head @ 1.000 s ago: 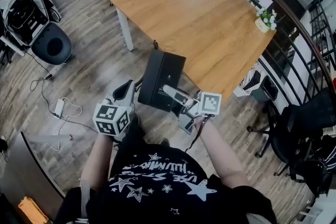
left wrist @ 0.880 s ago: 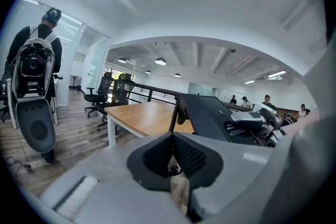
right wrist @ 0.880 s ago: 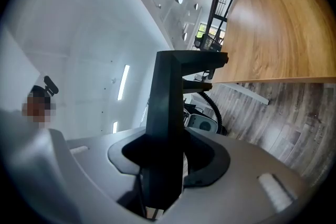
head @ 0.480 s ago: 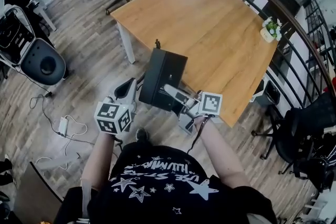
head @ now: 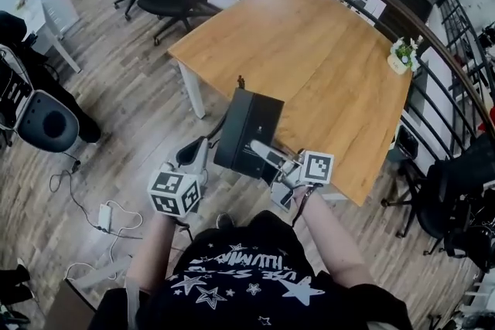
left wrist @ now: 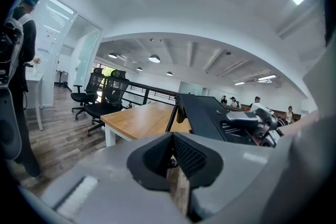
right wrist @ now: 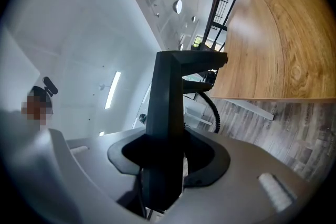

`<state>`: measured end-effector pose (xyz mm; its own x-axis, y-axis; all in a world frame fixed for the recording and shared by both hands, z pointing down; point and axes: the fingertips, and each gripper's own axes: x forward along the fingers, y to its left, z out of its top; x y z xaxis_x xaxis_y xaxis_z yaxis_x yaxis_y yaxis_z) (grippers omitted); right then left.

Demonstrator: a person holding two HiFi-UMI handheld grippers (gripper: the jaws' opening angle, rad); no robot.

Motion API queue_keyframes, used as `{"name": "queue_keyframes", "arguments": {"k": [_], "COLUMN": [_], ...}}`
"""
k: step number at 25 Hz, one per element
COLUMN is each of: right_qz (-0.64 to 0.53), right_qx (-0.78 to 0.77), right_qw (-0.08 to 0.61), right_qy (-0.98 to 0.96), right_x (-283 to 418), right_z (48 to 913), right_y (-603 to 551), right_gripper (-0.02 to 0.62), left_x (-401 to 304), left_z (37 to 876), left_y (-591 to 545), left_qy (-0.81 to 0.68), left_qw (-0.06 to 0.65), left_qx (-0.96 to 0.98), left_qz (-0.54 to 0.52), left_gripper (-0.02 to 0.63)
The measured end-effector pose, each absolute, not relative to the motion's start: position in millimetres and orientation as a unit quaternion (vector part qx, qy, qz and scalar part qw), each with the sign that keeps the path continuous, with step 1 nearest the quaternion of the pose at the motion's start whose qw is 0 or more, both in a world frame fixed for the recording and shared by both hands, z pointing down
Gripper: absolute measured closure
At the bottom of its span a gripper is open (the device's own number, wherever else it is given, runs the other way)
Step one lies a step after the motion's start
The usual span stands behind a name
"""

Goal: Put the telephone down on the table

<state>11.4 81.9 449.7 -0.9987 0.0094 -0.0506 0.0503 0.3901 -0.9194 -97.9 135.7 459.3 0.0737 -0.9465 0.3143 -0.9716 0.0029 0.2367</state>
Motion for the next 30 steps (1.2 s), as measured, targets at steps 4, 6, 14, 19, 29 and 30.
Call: {"name": "queue_keyframes", "arguments": {"k": [4,6,14,19,29,30], "right_qz": [-0.546,-0.549,-0.558,-0.559,-0.560,-0.560], "right_qx": [0.007,0.001,-0.005,-0.001,-0.020,-0.022], "right_qw": [0.020,0.022,0.023,0.028,0.022,0.022], "right_qy": [0.837,0.835,0.829,0.828,0.828,0.828], "right_x": [3.7,1.0,-30.3,-51.0,-82.3,-84.1], "right_z": [452.0,454.7,475.2,478.1,477.5,478.7], "right_y": [72.7,65.1,14.3,-39.4,-159.8,-170.8], "right_gripper": [0.422,0.422,0.422,0.422,0.422,0.422], "left_x": [-110.4,-113.0,-141.5,-158.7,-191.5,-193.9], "left_z": [462.5,465.0,478.7,482.0,474.3,475.7], "left_y": [128.1,122.0,84.8,36.3,-80.2,-89.8], "left_qy": [-0.672,-0.668,-0.671,-0.669,-0.668,-0.668], "left_qw": [0.202,0.204,0.211,0.213,0.219,0.221], "left_qx": [0.712,0.715,0.710,0.709,0.709,0.708], "left_qz": [0.035,0.035,0.043,0.054,0.063,0.065], "left_gripper": [0.603,0.604,0.604,0.604,0.604,0.603]}}
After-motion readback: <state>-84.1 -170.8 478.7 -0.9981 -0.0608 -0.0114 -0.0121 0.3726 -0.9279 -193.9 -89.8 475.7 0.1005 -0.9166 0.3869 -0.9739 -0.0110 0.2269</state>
